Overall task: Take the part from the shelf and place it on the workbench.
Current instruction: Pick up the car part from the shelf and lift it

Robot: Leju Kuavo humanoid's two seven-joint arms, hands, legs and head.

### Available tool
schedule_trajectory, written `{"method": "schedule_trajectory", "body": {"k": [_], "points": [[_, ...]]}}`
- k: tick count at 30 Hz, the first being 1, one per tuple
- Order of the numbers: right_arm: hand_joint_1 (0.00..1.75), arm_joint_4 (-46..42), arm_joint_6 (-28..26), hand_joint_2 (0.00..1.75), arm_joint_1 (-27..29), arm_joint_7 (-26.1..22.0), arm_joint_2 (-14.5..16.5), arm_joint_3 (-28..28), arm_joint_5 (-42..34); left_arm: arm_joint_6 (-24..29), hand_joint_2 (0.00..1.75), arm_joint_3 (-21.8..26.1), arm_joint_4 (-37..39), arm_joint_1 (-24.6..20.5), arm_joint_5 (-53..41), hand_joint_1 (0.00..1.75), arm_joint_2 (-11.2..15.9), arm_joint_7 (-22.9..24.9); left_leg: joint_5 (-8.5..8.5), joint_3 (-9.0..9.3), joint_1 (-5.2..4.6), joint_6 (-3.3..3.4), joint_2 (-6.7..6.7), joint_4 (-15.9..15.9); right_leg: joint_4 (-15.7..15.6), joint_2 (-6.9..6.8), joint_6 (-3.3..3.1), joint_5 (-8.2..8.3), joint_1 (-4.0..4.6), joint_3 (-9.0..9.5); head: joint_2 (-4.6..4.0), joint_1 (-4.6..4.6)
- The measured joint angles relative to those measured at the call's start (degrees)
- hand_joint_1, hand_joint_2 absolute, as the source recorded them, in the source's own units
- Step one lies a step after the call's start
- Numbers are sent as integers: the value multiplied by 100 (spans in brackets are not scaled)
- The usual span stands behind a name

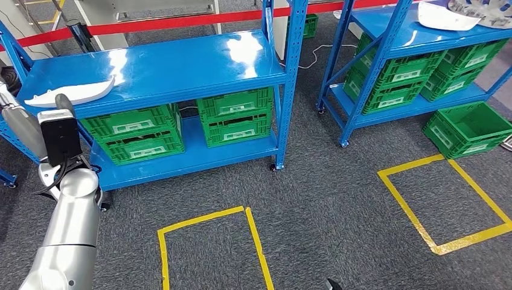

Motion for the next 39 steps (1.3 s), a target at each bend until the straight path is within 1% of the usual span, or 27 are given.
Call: {"method": "schedule_trajectory", "body": {"k": [3,5,6,8,9,10,11,12,14,15,16,17,18,19,20,22,24,25,26,27,28,29,30,31,32,35,39], "points": [[0,0,-3,0,-6,0,11,0,42,77,0,-43,-124,8,112,0,26,-14,-3,-7,-18,21,-3,-4,-11,-1,18,6,-17,-3,0,-1],[0,1,-4,0,-17,5,20,0,68,107,0,-85,-222,4,164,0,46,-21,29,24,20,65,-13,-74,18,-5,53,-14,-13,-25,0,3],[0,2,-5,0,-25,9,23,0,80,122,0,-119,-267,-7,201,0,54,-25,48,46,44,87,-20,-116,129,-2,68,-67,-10,-83,0,8],[0,2,-5,0,-36,18,25,0,107,152,0,-183,-319,-17,281,0,63,-33,67,76,74,111,-45,-167,695,8,95,-300,-21,-389,0,21],[0,2,-5,0,-39,18,25,0,120,162,0,-202,-329,-9,316,0,65,-33,66,75,79,112,-65,-167,1095,11,104,-435,-33,-628,0,25],[0,2,-7,0,-38,19,25,0,132,171,0,-221,-335,7,348,0,65,-33,61,75,83,105,-96,-165,1432,11,118,-504,-49,-855,0,26],[0,2,-10,0,-36,26,25,0,146,180,0,-242,-338,21,381,0,65,-33,51,79,91,90,-137,-159,1602,12,131,-465,-66,-1012,0,26],[0,2,-16,0,-35,35,25,0,161,190,0,-270,-341,26,413,0,65,-33,36,87,105,67,-187,-149,1549,14,145,-309,-83,-1063,0,26],[0,2,-35,0,-36,52,22,0,193,208,0,-329,-347,21,488,0,65,-36,-18,110,152,-7,-297,-104,914,86,184,171,-127,-875,0,26],[0,8,-44,0,-35,52,27,1,208,221,0,-354,-351,17,519,0,66,-39,-52,103,164,-57,-354,-67,574,189,201,317,-144,-739,0,34],[0,15,-51,0,-37,30,32,1,223,231,0,-377,-357,15,545,0,67,-42,-73,81,172,-108,-408,-42,344,277,195,378,-155,-643,0,41],[0,21,-60,0,-41,5,37,2,236,240,0,-397,-362,16,560,0,72,-44,-79,53,178,-157,-460,-34,242,339,173,359,-154,-597,0,45],[0,28,-66,0,-44,-14,42,2,246,246,0,-412,-367,18,568,0,81,-46,-69,28,182,-203,-516,-44,222,348,129,322,-143,-587,0,51],[0,28,-72,0,-53,-30,41,2,254,247,0,-422,-371,22,570,0,93,-48,-55,17,195,-242,-564,-70,224,297,72,314,-140,-587,0,48],[0,28,-78,0,-59,-25,42,2,260,249,0,-427,-377,27,573,0,107,-48,-59,11,203,-276,-545,-69,211,248,23,309,-140,-573,0,45],[0,28,-78,0,-69,-15,43,2,265,255,0,-431,-393,11,592,0,131,-49,-186,-135,188,-320,-305,211,179,152,-66,295,-141,-524,0,11],[0,28,-67,0,-68,-15,42,2,271,258,0,-441,-403,9,623,0,141,-50,-448,-531,169,-334,-39,926,169,54,-128,262,-113,-481,0,-21],[0,28,-55,0,-66,-15,41,2,276,258,0,-448,-403,26,641,0,143,-49,-547,-752,168,-333,0,1291,169,9,-152,245,-95,-464,0,-19],[0,28,-36,0,-64,-15,41,2,286,258,0,-454,-403,51,657,0,146,-49,-561,-913,165,-322,14,1524,169,-28,-171,226,-76,-443,0,-21],[0,28,-13,0,-64,-13,40,2,296,258,0,-461,-404,72,676,0,151,-48,-459,-968,158,-300,19,1540,169,-56,-184,206,-56,-416,0,-21],[0,28,11,0,-67,-10,40,2,303,258,0,-468,-410,85,699,0,157,-48,-258,-910,144,-262,22,1336,169,-78,-192,185,-35,-381,0,-20],[0,28,37,0,-72,-8,41,2,308,258,0,-473,-424,91,720,0,165,-48,-3,-760,118,-205,28,961,168,-95,-197,163,-16,-342,0,-20],[0,30,63,0,-77,-8,46,2,308,259,0,-478,-440,90,738,0,174,-49,181,-594,84,-139,44,584,166,-111,-193,140,4,-312,0,-13],[0,30,86,0,-85,-18,49,2,306,260,0,-483,-456,87,752,0,181,-49,285,-447,55,-91,59,267,167,-118,-180,125,15,-298,0,-10],[0,31,103,0,-93,-34,51,2,305,261,0,-493,-470,89,758,0,185,-49,327,-356,38,-91,69,69,169,-122,-172,114,27,-299,0,2],[0,32,133,0,-102,-62,47,2,300,265,0,-531,-485,101,767,0,193,-49,314,-307,29,-150,55,-40,162,-129,-156,115,30,-313,0,32],[0,33,169,0,-107,-59,45,2,290,269,0,-583,-484,100,771,0,200,-48,289,-306,18,-88,49,-28,101,-131,-101,135,10,-276,0,33]]}}
